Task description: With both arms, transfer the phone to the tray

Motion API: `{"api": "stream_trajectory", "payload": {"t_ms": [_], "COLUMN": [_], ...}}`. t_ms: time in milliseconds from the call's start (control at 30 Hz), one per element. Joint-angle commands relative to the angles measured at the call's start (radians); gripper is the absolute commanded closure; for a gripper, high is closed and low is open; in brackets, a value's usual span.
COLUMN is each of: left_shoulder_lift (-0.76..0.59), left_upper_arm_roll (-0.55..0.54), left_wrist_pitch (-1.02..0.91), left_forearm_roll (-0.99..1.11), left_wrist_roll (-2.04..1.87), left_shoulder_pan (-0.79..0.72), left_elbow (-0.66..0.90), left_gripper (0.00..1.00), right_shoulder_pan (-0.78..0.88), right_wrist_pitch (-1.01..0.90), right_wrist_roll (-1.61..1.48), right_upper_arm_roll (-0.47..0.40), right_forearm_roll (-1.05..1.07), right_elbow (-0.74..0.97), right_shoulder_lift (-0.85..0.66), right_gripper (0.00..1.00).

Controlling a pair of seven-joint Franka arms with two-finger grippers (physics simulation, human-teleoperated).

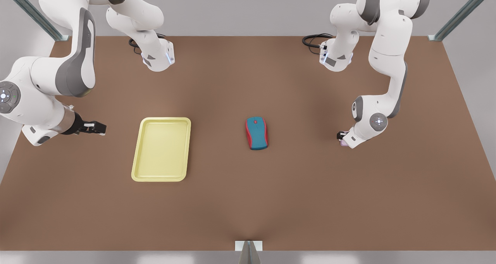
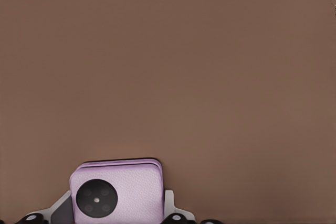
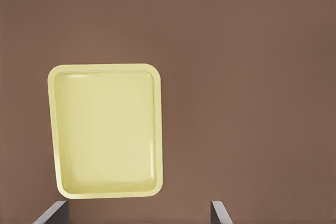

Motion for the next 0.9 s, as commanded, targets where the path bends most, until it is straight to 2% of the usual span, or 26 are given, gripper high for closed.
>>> {"api": "stream_trajectory", "payload": {"t_ms": [0, 267, 533, 633, 700, 800, 867], "left_shoulder_lift": [-0.001, 0.005, -0.008, -0.013, -0.004, 0.041, 0.120], "left_upper_arm_roll": [-0.001, -0.003, -0.015, -0.073, -0.075, -0.075, -0.075], "left_wrist_pitch": [0.002, 0.000, -0.019, -0.153, -0.233, -0.352, -0.460], "left_forearm_roll": [0.000, 0.000, 0.000, -0.003, -0.003, -0.003, -0.004], "left_wrist_roll": [0.051, 0.051, 0.047, -0.028, -0.134, -0.385, -0.611], "left_shoulder_pan": [0.000, 0.000, -0.001, -0.020, -0.098, -0.270, -0.408], "left_elbow": [0.000, 0.004, 0.029, 0.138, 0.218, 0.365, 0.544], "left_gripper": [0.19, 0.25, 0.26, 0.26, 0.26, 0.26, 0.26], "right_shoulder_pan": [-0.006, -0.009, -0.009, -0.009, -0.009, -0.012, -0.025], "right_wrist_pitch": [0.001, 0.001, -0.002, -0.001, 0.001, -0.002, -0.002], "right_wrist_roll": [-0.024, -0.044, -0.041, -0.041, -0.041, -0.044, -0.047], "right_upper_arm_roll": [0.000, 0.000, 0.000, 0.000, 0.000, 0.000, 0.000], "right_forearm_roll": [0.000, 0.000, 0.000, 0.002, 0.000, -0.001, -0.001], "right_elbow": [0.001, 0.013, 0.013, 0.013, 0.013, 0.011, 0.011], "right_shoulder_lift": [-0.001, 0.002, 0.002, 0.002, 0.002, 0.000, 0.000], "right_gripper": [0.00, 0.00, 0.00, 0.00, 0.00, 0.00, 0.00]}}
